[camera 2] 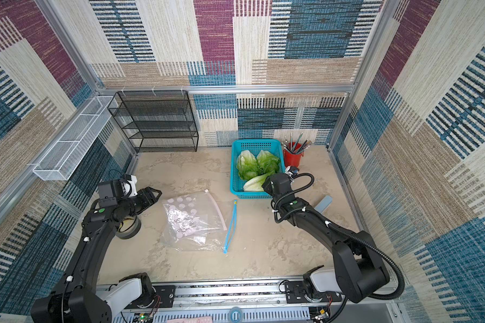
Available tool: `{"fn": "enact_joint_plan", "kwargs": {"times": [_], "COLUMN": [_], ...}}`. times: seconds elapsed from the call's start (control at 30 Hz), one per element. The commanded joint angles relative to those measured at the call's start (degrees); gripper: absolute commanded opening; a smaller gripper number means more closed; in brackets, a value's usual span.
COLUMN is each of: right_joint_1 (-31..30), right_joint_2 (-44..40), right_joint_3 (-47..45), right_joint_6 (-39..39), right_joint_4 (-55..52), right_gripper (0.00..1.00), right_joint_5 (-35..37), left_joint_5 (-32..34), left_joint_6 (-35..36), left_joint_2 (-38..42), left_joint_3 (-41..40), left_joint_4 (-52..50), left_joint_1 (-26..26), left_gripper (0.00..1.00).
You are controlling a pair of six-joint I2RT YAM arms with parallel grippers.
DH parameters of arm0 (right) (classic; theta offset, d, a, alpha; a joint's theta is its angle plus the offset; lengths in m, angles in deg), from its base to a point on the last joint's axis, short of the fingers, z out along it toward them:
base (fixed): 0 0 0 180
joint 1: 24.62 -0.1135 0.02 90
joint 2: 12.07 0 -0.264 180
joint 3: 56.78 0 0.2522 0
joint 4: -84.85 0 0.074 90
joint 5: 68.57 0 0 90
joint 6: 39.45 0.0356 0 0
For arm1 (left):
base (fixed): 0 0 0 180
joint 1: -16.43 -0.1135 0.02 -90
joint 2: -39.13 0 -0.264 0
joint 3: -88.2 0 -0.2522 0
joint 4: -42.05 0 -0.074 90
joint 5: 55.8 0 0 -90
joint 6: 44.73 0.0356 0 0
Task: Open the zip-top bag and take out the chinese cabbages
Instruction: Place the Chinese cabbage in the basket.
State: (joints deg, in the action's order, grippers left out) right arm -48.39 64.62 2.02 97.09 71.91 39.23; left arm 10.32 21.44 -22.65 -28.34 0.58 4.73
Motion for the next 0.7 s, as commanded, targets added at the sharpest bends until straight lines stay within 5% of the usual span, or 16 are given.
{"fn": "enact_joint_plan", "kwargs": {"times": [0.0, 0.37, 0.5, 0.67], "right_joint_1": [-0.05, -0.07, -0.07, -0.10], "right_joint_2": [-1.67, -8.37, -9.39, -10.41], "right_joint_3": [0.51, 2.06, 2.80, 3.60], "right_joint_6": [-2.70, -9.69, -15.14, -23.67], "right_joint_4": [-0.86, -3.50, -1.53, 2.37], "right_gripper": [0.74, 0.83, 1.00, 0.99], "right_joint_5": [1.49, 4.54, 3.82, 0.87], "left_joint_5": [0.81, -1.07, -3.11, -2.57], "left_joint_6": [1.50, 1.11, 1.07, 1.98], "left_joint_2": [0.60, 5.49, 7.09, 10.60], "left_joint_3": [-0.26, -3.49, -4.56, -5.81], "left_joint_4": [1.35, 7.20, 10.17, 13.62], "left_joint_1": [-0.04, 0.02, 0.11, 0.43], "left_gripper": [0.67, 0.70, 0.74, 0.77]}}
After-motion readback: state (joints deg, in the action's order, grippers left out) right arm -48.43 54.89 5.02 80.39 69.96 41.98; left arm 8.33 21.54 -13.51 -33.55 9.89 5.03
